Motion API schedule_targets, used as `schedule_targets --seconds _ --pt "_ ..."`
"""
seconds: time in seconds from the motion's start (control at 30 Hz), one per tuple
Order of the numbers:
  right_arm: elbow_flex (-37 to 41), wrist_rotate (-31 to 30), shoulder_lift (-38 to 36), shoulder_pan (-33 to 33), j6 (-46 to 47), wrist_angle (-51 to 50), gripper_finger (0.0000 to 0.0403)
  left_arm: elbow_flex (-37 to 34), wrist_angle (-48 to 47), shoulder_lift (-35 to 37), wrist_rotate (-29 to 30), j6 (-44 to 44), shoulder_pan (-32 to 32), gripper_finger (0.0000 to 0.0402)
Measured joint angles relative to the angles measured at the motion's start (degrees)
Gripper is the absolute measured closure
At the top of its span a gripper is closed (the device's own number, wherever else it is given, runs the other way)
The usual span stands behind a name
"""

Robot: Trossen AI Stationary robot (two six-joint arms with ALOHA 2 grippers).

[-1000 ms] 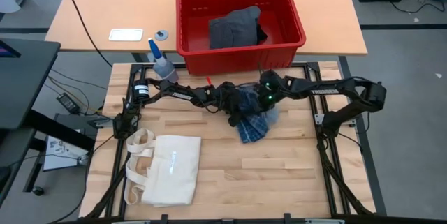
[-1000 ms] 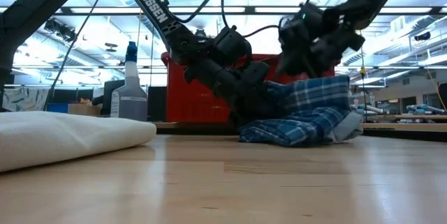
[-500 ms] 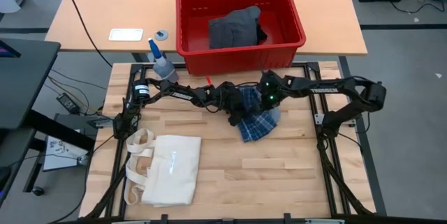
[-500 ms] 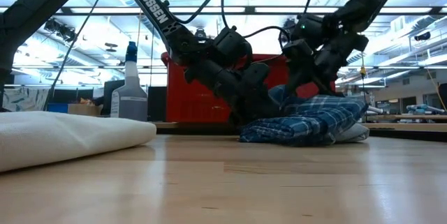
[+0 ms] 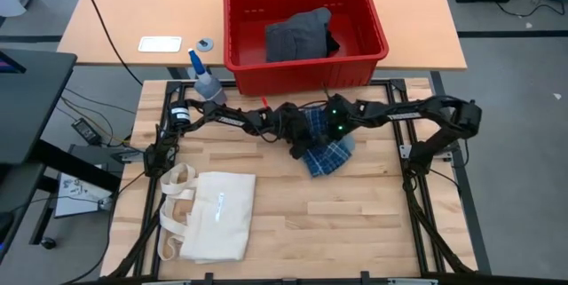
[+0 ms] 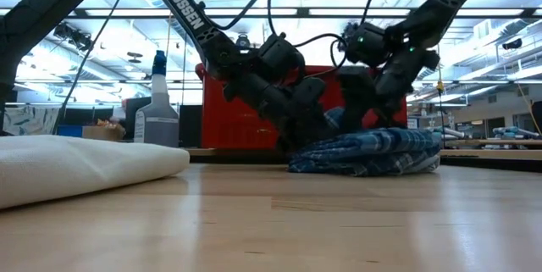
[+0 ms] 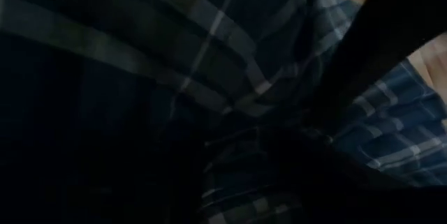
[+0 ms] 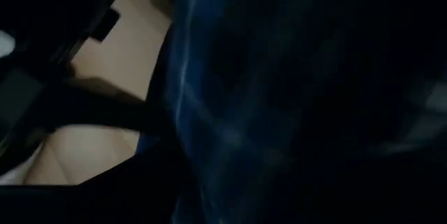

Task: Fold laundry
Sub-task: Put the folded blue checkered polo shirt into the red bin

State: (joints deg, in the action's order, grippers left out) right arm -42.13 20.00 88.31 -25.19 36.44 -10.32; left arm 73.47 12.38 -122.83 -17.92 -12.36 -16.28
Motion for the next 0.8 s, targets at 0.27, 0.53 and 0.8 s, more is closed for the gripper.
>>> schedule_targets --seconds 0.27,0.53,0.8 --pt "0.09 -0.05 0.63 -2.11 2.43 1.59 0.0282 0.07 -3.51 1.3 -0.59 1.08 -0.41 0.0192" --pt "-0.99 4.63 -11.31 -4.37 2.43 -4.41 0.0358 -0.23 -21.86 13.87 -0.56 8.54 -2.57 0.0192" --pt "-2.55 8.15 -22.94 -6.43 5.21 -7.77 0.0358 -0.01 -25.68 25.5 8.9 15.8 -4.73 0.0192"
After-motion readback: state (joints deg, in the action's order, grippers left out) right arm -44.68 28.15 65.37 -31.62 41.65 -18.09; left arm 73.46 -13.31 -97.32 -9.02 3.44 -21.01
